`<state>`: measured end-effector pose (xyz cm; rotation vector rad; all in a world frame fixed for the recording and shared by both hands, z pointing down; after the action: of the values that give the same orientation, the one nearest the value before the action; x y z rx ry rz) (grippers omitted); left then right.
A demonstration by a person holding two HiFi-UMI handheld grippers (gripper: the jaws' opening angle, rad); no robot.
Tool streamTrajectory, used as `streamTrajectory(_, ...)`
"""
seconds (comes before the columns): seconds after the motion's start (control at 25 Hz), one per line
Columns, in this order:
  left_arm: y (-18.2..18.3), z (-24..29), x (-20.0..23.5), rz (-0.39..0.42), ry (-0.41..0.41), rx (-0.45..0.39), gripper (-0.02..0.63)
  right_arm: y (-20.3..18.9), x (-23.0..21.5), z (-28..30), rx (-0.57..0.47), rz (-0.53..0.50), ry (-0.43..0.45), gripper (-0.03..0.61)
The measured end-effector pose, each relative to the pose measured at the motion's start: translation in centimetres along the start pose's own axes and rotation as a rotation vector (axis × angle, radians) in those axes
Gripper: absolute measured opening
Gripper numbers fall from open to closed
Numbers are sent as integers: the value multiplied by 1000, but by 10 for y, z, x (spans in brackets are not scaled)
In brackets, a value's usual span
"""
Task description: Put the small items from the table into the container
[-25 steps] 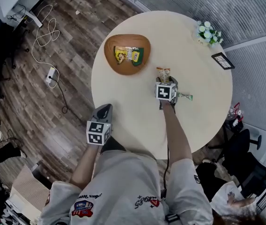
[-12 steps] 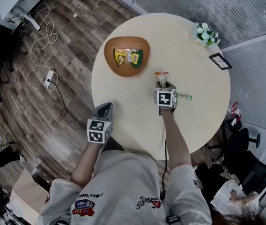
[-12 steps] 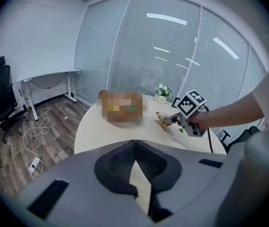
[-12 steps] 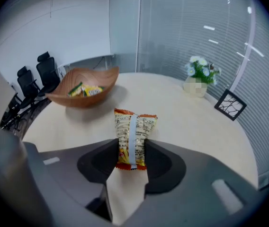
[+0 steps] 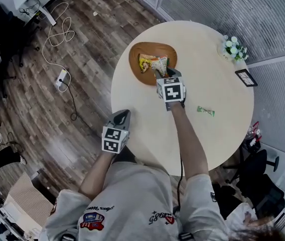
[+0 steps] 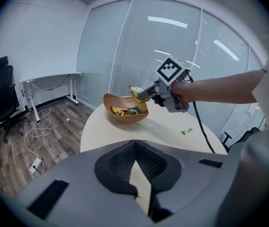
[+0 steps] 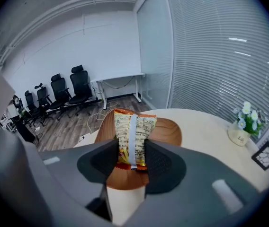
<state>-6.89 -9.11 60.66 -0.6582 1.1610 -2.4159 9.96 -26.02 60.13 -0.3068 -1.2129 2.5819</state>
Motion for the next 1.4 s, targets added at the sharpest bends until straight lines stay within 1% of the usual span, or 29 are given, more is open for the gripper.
streamTrajectory(0.08, -2, -5, 5, -7, 8, -3, 6, -2, 11, 18, 50, -19, 13, 155)
streamTrajectory(0.16, -4, -10, 12, -17, 17, -1, 6, -7, 18, 30, 75, -37, 6, 156)
streamTrajectory(0.24, -6, -14, 18, -22, 21, 0, 6, -8, 22, 34, 57, -45, -10, 160)
streamTrajectory(0.32, -8, -18, 25, -25, 25, -2, 6, -9, 24, 32, 36, -40, -17, 192)
streamTrajectory(0.48, -5, -21, 29, -40, 22, -14, 6, -5, 25, 9, -24, -19, -47, 185)
streamTrajectory(0.52, -2, -20, 27, -38, 17, -21, 6, -3, 25, -1, -46, -19, -55, 174)
streamTrajectory(0.56, 1, -19, 25, -33, 9, -29, 6, -2, 24, -12, -69, -19, -61, 143)
streamTrajectory(0.64, 7, -14, 16, -20, -11, -39, 6, -4, 23, -40, -114, -15, -75, 39)
streamTrajectory(0.68, 9, -12, 10, -14, -21, -41, 6, -8, 22, -55, -138, -8, -82, 4)
streamTrajectory(0.8, 15, -3, -10, -7, -51, -46, 6, -32, 23, -100, -197, 53, -96, 2)
streamTrajectory(0.88, 17, 2, -26, 2, -73, -48, 6, -57, 26, -129, -210, 111, -110, 2)
streamTrajectory(1.12, 14, 11, -77, 36, -151, -26, 6, -144, 49, -194, -169, 297, -142, 2)
streamTrajectory(1.16, 13, 13, -84, 49, -162, -23, 6, -153, 50, -200, -165, 317, -151, 2)
streamTrajectory(1.28, 5, 15, -103, 79, -180, -9, 6, -174, 50, -215, -149, 334, -181, 2)
streamTrajectory(1.4, -3, 17, -120, 99, -179, 0, 6, -184, 45, -227, -150, 362, -186, 2)
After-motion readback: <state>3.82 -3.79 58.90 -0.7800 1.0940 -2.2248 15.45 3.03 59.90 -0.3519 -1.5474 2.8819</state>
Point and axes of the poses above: the fingertips, and each gripper's own axes: z forward along the fingers, x to its left, y out of its top, the point moved 2 cm from there along -z, backward along the fingers, and after that the axes turned 7 degrees about -x, right-handed, at the moved point
